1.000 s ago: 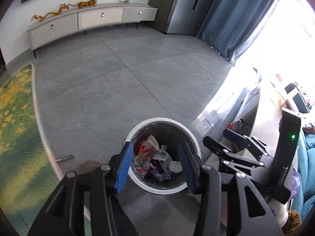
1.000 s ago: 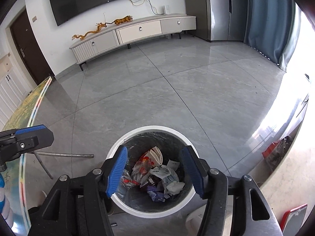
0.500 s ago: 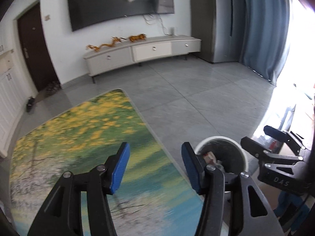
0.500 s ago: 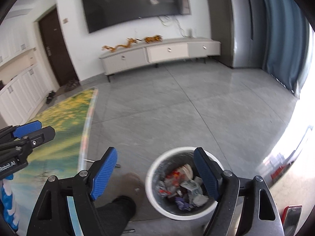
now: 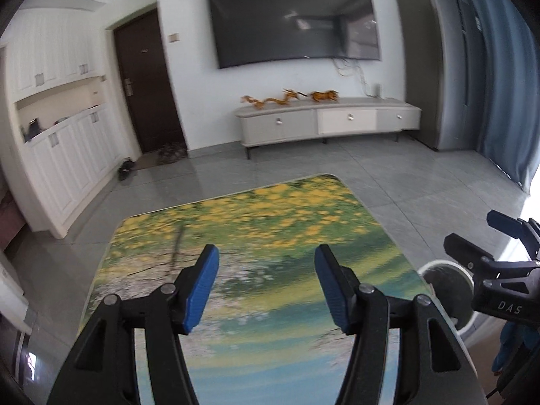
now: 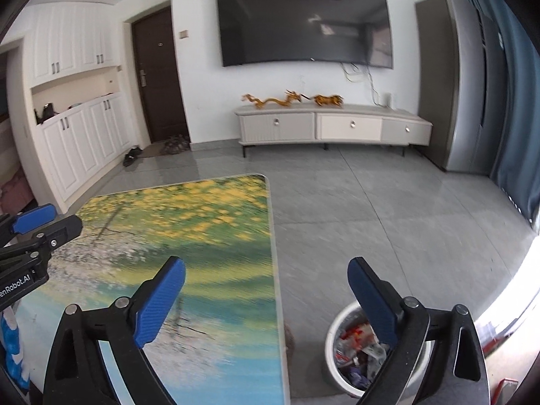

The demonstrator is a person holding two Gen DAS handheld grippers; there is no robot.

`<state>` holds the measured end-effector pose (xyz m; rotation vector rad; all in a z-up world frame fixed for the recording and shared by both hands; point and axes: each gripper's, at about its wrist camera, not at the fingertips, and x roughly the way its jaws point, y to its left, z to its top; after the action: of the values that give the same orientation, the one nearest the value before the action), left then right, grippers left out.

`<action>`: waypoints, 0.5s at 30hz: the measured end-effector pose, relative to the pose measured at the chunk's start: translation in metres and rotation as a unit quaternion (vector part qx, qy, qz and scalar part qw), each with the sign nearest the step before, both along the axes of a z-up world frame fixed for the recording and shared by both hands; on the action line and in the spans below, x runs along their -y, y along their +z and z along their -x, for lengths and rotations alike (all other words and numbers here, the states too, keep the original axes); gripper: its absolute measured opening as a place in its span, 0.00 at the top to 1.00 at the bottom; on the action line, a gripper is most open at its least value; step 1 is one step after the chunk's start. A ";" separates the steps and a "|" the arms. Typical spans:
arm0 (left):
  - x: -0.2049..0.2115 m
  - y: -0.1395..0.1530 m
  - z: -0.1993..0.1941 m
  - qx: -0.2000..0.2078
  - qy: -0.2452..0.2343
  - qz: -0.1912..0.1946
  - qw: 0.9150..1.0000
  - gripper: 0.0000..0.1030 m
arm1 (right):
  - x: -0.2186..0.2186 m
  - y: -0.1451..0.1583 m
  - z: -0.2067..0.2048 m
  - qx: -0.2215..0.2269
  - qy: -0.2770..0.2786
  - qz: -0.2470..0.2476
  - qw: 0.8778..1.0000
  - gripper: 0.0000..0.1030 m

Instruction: Collect trash

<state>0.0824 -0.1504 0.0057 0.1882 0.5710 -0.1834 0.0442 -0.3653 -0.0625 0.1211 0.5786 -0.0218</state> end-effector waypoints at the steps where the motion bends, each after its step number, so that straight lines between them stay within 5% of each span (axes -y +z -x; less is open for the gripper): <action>1: -0.008 0.001 0.001 0.002 0.008 0.003 1.000 0.44 | -0.007 0.001 0.000 0.003 0.003 0.002 1.000 0.04; 15: -0.108 0.008 0.017 0.032 0.109 0.040 0.993 0.44 | -0.074 0.004 -0.007 0.004 0.042 0.017 0.999 0.01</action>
<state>0.0653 -0.0421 0.0136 0.0525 0.5154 0.0125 0.0516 -0.2916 -0.0583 0.0632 0.5741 0.0502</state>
